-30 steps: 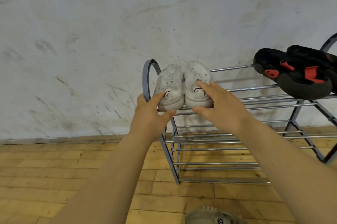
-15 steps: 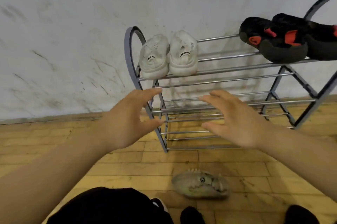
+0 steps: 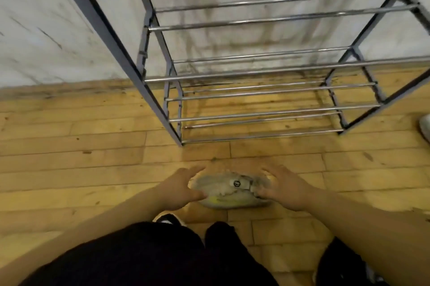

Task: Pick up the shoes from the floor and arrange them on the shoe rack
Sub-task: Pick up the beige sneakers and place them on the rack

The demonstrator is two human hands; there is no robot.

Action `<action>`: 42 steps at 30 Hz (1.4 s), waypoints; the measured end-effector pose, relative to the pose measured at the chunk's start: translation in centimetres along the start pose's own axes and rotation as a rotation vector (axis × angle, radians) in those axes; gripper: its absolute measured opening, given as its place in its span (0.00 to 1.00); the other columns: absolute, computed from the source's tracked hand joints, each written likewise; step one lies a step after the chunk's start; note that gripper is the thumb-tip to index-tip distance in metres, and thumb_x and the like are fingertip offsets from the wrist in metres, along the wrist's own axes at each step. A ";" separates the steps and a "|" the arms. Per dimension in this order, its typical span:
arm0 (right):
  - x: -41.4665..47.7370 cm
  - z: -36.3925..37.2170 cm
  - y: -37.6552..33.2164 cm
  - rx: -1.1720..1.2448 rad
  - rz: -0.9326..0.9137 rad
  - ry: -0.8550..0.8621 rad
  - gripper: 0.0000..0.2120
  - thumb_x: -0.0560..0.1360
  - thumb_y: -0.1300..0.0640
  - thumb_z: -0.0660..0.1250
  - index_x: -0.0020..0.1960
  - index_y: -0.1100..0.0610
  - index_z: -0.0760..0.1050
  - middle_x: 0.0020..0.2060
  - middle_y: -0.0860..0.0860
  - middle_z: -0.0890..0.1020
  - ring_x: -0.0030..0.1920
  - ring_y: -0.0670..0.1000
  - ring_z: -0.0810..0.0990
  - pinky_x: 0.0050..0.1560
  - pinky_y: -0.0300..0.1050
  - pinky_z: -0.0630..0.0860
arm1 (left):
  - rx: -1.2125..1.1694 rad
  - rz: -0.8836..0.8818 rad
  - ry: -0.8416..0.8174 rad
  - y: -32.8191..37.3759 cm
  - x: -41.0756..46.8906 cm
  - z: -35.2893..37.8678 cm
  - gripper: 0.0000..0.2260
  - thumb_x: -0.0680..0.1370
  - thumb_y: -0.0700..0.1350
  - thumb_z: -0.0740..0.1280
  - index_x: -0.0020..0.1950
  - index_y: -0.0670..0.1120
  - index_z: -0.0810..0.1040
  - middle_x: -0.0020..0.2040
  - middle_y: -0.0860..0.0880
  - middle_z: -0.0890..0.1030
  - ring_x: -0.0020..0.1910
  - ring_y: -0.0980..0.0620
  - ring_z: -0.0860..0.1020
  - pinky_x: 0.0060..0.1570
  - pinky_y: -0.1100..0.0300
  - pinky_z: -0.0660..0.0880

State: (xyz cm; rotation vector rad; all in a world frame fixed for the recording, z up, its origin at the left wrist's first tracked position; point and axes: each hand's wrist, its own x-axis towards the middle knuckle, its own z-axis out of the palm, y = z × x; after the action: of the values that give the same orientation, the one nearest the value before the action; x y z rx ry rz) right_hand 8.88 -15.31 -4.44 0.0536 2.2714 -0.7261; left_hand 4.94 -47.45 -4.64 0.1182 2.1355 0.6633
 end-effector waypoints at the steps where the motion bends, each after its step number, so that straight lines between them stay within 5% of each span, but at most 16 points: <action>1: 0.9 1.0 1.0 0.056 0.048 0.004 0.39 0.73 0.30 0.70 0.77 0.44 0.63 0.75 0.46 0.68 0.76 0.53 0.65 0.63 0.34 0.67 | -0.035 0.001 -0.033 -0.8 1.4 1.2 0.40 0.74 0.60 0.75 0.82 0.60 0.59 0.78 0.53 0.64 0.76 0.47 0.66 0.73 0.47 0.68; 4: 2.7 3.4 3.1 0.159 0.226 -0.045 0.46 0.72 0.28 0.69 0.83 0.42 0.55 0.81 0.53 0.61 0.80 0.59 0.59 0.75 0.51 0.63 | -0.140 0.012 -0.061 -2.6 4.4 3.8 0.39 0.74 0.59 0.76 0.81 0.55 0.63 0.75 0.53 0.69 0.73 0.49 0.70 0.72 0.51 0.70; 6: 3.5 4.6 3.6 0.212 0.248 -0.014 0.42 0.76 0.38 0.72 0.83 0.45 0.56 0.80 0.53 0.63 0.79 0.59 0.61 0.74 0.51 0.61 | -0.173 -0.001 -0.017 -3.2 5.2 4.7 0.43 0.70 0.64 0.75 0.81 0.55 0.64 0.75 0.50 0.69 0.74 0.48 0.68 0.73 0.50 0.68; 10: 4.2 4.7 2.0 0.262 0.229 0.060 0.42 0.74 0.41 0.76 0.82 0.45 0.59 0.78 0.49 0.68 0.75 0.55 0.68 0.74 0.51 0.66 | -0.313 -0.023 0.098 -4.2 4.7 5.0 0.40 0.68 0.61 0.79 0.77 0.57 0.69 0.71 0.52 0.72 0.72 0.50 0.70 0.73 0.51 0.69; 18: 0.5 -2.3 -11.3 0.087 -0.210 -0.004 0.49 0.68 0.40 0.80 0.81 0.38 0.56 0.71 0.40 0.70 0.67 0.45 0.73 0.64 0.44 0.73 | -0.660 -0.111 0.644 -5.1 -8.1 -1.0 0.35 0.74 0.47 0.79 0.78 0.57 0.68 0.62 0.58 0.75 0.55 0.62 0.76 0.50 0.68 0.73; 21: -2.6 -6.0 -19.4 -0.083 -0.421 0.010 0.49 0.66 0.44 0.82 0.80 0.40 0.59 0.67 0.39 0.73 0.65 0.44 0.74 0.65 0.43 0.74 | -0.768 -0.078 0.841 -5.3 -15.6 -2.9 0.37 0.72 0.42 0.80 0.78 0.57 0.70 0.60 0.62 0.76 0.58 0.59 0.78 0.56 0.61 0.75; 24: -6.1 -9.4 -27.0 -0.275 -0.577 0.040 0.48 0.68 0.46 0.82 0.81 0.40 0.59 0.68 0.44 0.74 0.61 0.47 0.77 0.61 0.44 0.75 | -0.777 -0.009 0.946 -5.0 -22.2 -4.0 0.41 0.69 0.40 0.82 0.77 0.58 0.69 0.61 0.63 0.76 0.58 0.63 0.77 0.51 0.73 0.74; 27: -10.6 -9.8 -33.5 -0.482 -0.706 0.053 0.49 0.68 0.46 0.81 0.81 0.43 0.57 0.68 0.48 0.74 0.64 0.52 0.76 0.63 0.44 0.73 | -0.766 0.009 1.063 -5.2 -28.8 -3.9 0.43 0.68 0.39 0.83 0.79 0.53 0.68 0.65 0.57 0.76 0.58 0.67 0.76 0.56 0.69 0.73; 30: -15.5 -6.6 -38.3 -0.677 -0.795 0.040 0.52 0.68 0.43 0.80 0.83 0.44 0.53 0.74 0.54 0.69 0.71 0.57 0.71 0.69 0.47 0.70 | -0.803 -0.020 1.135 -6.9 -34.5 -2.0 0.45 0.68 0.40 0.83 0.80 0.54 0.67 0.68 0.54 0.76 0.61 0.59 0.78 0.64 0.56 0.75; 36: -21.3 5.7 -38.7 -0.679 -0.850 -0.155 0.57 0.68 0.40 0.79 0.84 0.41 0.45 0.80 0.47 0.65 0.74 0.54 0.70 0.70 0.51 0.71 | -0.888 -0.184 1.213 -12.5 -42.8 5.5 0.42 0.68 0.42 0.84 0.78 0.58 0.70 0.65 0.59 0.75 0.63 0.53 0.77 0.64 0.52 0.76; 40: -24.1 12.3 -36.0 -0.601 -0.870 -0.303 0.52 0.72 0.38 0.76 0.83 0.38 0.44 0.76 0.45 0.71 0.70 0.50 0.73 0.58 0.41 0.70 | -1.006 -0.273 1.230 -15.7 -47.5 10.6 0.36 0.69 0.41 0.82 0.74 0.57 0.74 0.64 0.56 0.77 0.60 0.55 0.80 0.48 0.62 0.80; 42: -24.4 13.2 -36.2 -0.590 -0.900 -0.288 0.50 0.73 0.38 0.75 0.83 0.36 0.45 0.76 0.44 0.71 0.71 0.48 0.72 0.58 0.40 0.69 | -1.035 -0.289 1.232 -16.9 -49.2 12.1 0.38 0.65 0.46 0.84 0.72 0.60 0.75 0.66 0.54 0.77 0.63 0.51 0.79 0.55 0.56 0.80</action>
State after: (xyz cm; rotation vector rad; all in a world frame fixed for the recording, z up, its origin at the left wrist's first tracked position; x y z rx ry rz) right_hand 26.20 -48.34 21.93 -1.3208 2.0741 -0.4016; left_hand 47.09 -72.29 16.71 -1.4486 2.4129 1.8651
